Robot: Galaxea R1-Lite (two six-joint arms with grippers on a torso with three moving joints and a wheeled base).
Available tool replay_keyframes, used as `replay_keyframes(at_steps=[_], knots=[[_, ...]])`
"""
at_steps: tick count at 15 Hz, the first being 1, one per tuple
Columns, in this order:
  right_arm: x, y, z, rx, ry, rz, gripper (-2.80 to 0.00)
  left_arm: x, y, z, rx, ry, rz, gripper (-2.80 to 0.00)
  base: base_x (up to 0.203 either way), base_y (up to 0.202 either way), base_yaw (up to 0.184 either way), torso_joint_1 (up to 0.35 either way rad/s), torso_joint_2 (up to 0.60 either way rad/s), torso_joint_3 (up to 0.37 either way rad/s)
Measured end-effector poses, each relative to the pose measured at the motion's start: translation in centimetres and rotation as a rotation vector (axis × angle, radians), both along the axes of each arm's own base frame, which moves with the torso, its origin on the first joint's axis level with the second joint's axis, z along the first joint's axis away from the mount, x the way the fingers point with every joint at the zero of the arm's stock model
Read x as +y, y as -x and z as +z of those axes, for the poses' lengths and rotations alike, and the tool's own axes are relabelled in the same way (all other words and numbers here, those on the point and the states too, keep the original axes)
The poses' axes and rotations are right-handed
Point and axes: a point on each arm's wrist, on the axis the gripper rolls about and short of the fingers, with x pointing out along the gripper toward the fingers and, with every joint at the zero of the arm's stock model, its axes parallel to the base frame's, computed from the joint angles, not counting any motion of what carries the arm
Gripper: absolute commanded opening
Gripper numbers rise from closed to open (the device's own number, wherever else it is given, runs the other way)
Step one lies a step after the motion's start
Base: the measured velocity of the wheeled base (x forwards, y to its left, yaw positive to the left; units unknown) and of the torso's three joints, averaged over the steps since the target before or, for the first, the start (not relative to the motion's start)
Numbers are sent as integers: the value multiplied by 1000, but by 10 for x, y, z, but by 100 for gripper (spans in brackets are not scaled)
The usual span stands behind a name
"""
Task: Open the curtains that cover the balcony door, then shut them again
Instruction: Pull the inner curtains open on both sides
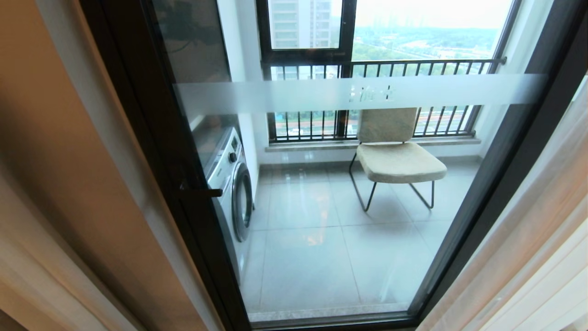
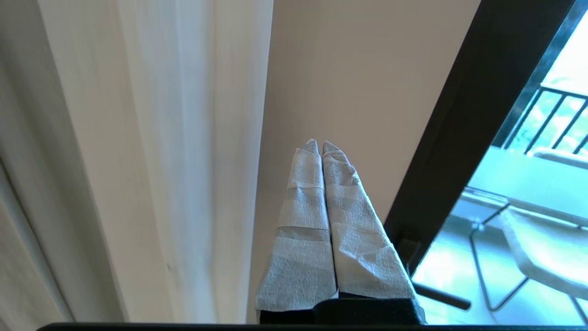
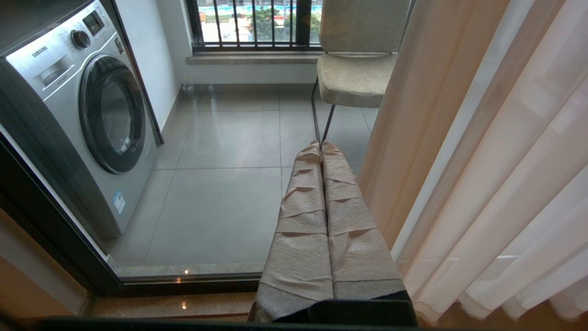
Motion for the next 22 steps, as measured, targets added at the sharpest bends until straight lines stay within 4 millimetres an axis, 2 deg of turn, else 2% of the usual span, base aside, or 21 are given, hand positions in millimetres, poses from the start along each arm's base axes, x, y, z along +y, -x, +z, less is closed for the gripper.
replay_keyframes(at_steps=[14, 18, 22], knots=[[0, 0, 0, 0, 0, 0, -280, -19, 2, -50, 46, 97, -58, -280, 0, 0, 0, 0, 0, 0], [0, 0, 0, 0, 0, 0, -280, -36, -10, -71, 69, 116, -237, -280, 0, 0, 0, 0, 0, 0], [0, 0, 0, 0, 0, 0, -280, -63, -18, -106, 131, 143, -347, -280, 0, 0, 0, 0, 0, 0]])
